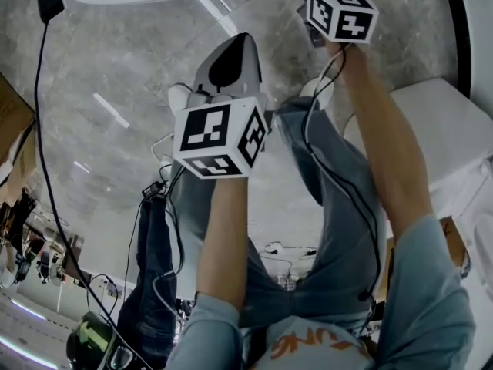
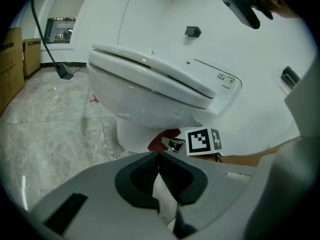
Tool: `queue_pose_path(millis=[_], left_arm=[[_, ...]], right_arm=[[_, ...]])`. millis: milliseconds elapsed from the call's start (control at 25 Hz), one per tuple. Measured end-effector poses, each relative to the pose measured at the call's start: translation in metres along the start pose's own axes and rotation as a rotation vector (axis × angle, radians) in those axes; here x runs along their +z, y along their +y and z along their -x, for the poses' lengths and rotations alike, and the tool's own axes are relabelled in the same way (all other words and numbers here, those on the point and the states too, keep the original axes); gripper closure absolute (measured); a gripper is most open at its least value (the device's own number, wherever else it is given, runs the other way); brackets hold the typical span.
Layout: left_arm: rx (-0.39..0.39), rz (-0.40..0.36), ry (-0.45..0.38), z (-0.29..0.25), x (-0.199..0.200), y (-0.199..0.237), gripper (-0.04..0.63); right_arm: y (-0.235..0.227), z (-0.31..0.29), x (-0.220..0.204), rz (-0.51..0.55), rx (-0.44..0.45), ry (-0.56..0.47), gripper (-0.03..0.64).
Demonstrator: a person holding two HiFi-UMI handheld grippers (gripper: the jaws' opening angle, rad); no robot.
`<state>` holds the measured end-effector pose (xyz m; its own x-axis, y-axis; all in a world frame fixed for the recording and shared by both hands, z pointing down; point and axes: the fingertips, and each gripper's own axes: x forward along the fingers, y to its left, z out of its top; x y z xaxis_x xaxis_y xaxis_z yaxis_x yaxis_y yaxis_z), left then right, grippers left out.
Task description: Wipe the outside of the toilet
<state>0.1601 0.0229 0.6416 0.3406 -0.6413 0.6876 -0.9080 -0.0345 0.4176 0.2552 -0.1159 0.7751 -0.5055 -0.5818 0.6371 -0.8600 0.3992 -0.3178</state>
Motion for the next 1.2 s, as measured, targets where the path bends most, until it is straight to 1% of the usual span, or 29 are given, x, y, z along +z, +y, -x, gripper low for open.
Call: queue_pose_path(millis=[280, 440, 640, 880, 1040, 1200], left_arm=[[-0.026, -0.004, 0.007, 0.015, -0.002, 0.030, 0.601], [-0.026, -0.009, 0.004, 0.023, 0.001, 0.052, 0.601], [-0.022, 0.017, -0.005, 0.036, 0.002, 0.076, 0.601], [-0.018, 0.048, -0.019, 0.054, 0.004, 0.099, 0.601], [-0.003, 0.047, -0.027, 0.061, 0.011, 0.121, 0.601], [-0.003, 0.050, -0.034, 0.066, 0.019, 0.141, 0.601]], right_arm=[[0.039, -0.015, -0.014, 0.024, 0.001, 0.024, 0.535], [0.061, -0.022, -0.017, 0.032, 0.000, 0.030, 0.535], [0.086, -0.027, -0.022, 0.049, 0.001, 0.043, 0.535], [0.117, -0.029, -0.027, 0.044, -0.007, 0.051, 0.535], [0.137, -0.038, -0.031, 0.031, -0.011, 0.055, 0.535], [0.152, -0.046, -0.029, 0.014, -0.024, 0.048, 0.535]])
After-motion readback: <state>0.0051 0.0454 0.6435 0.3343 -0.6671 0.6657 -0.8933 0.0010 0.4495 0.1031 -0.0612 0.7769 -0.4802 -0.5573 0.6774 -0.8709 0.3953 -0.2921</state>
